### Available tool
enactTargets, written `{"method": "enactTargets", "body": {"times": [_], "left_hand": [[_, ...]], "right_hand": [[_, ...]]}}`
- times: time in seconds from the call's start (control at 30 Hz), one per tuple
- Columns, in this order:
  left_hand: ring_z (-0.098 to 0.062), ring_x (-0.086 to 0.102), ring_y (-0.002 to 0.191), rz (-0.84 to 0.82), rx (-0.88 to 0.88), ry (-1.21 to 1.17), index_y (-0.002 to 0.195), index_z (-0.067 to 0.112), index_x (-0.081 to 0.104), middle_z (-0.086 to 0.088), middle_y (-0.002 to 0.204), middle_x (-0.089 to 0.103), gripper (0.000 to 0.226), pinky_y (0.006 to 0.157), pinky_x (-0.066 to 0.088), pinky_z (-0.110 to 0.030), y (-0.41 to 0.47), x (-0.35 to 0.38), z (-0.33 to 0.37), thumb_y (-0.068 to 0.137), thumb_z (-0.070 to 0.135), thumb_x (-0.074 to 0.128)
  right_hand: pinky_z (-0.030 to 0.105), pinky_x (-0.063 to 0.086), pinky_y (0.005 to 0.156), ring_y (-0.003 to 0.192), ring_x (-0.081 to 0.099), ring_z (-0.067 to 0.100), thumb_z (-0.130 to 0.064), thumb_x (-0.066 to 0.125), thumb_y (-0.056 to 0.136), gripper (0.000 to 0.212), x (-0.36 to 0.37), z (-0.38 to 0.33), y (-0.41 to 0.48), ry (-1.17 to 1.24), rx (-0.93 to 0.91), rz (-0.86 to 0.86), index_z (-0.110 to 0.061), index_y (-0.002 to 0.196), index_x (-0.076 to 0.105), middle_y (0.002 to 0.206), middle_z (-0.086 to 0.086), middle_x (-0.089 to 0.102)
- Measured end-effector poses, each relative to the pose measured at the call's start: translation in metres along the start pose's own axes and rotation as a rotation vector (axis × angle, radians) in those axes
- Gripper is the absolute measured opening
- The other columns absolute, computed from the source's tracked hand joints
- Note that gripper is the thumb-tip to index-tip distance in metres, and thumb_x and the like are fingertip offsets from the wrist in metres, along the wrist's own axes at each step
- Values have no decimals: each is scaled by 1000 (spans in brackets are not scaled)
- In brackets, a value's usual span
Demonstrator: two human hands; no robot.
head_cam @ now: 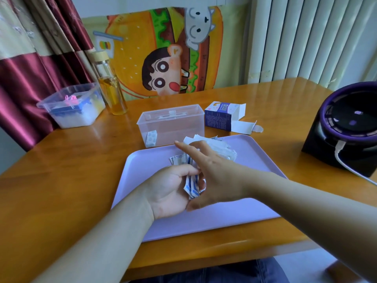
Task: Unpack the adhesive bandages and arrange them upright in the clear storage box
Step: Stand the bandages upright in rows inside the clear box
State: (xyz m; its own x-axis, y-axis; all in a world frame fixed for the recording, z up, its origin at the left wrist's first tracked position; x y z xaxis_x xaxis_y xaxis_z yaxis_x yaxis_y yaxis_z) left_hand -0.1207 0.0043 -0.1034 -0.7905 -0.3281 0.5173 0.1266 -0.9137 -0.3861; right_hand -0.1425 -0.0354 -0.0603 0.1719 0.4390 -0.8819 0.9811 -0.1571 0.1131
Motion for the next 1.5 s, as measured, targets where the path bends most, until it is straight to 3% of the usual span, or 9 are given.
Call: {"method": "enactTargets", "body": {"times": [0.17,0.33,0.43,0.7,0.83,0.97,1.17,1.37,1.5], "left_hand": [[-19,66,79,-50,17,120,96,6,67,-10,88,67,22,76,51,-33,-6,1,-1,79,8,53],[-13,59,64,47,72,182,85,10,72,-4,74,60,17,53,47,-24,-7,-7,3,70,15,65],[-8,52,58,67,109,247,87,10,64,-1,72,54,18,42,37,-16,-10,-6,8,71,17,66],[-12,52,61,40,223,353,88,6,64,-6,69,50,25,54,50,-23,-13,4,17,68,20,68],[-10,55,65,26,221,345,87,18,71,0,73,58,18,63,50,-27,-12,6,14,70,21,67],[-14,61,73,-79,142,236,83,18,76,-4,79,64,18,73,54,-34,-11,12,8,75,15,60],[-15,63,70,-133,131,165,82,19,76,-3,73,63,26,67,55,-32,-12,11,9,77,10,53],[-13,45,54,10,164,314,92,8,62,-1,63,47,12,52,46,-25,-14,2,14,88,12,52],[-8,32,49,12,119,382,90,10,61,3,60,39,9,44,32,-18,-20,0,13,91,13,52]], "right_hand": [[25,51,80,95,54,18,-31,85,62,86,-10,-3,-2,73,-80,72,-29,134,36,125,-7,28],[30,46,96,124,41,15,-40,88,57,95,-8,-11,-8,112,-115,0,-32,135,35,142,-11,20],[25,48,90,108,48,9,-38,88,58,86,-12,-16,-9,133,-127,36,-28,130,42,131,-10,31],[9,36,92,142,12,7,-42,87,57,92,-16,-16,-13,89,-130,99,-31,133,38,154,-6,2],[-7,29,77,138,18,6,-38,84,64,77,-15,-14,-11,70,-122,116,-31,129,44,151,-2,13],[16,45,78,114,47,24,-27,81,69,64,-19,-12,-11,94,-131,175,-23,123,48,137,-3,32],[30,48,83,104,47,13,-25,79,69,68,-26,-16,-14,107,-174,232,-24,128,43,126,-6,37],[10,44,83,100,48,0,-24,84,64,88,-36,-26,-11,190,-160,147,-26,138,37,124,-8,42],[16,50,75,82,58,1,-16,77,74,47,-59,-8,-7,287,-10,177,-20,117,59,94,-9,63]]}}
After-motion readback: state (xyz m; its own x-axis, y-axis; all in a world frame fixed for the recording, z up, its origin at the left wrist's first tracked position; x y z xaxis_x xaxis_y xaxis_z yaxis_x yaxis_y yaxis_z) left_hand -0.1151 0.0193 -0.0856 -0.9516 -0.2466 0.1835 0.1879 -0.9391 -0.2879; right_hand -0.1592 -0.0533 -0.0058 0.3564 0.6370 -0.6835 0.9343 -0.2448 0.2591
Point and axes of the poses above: each hand's wrist, its own y-axis towards the middle knuckle, its own x-axis out of the palm, z = x × y, the point moved 9 cm from there along y, towards the middle knuckle
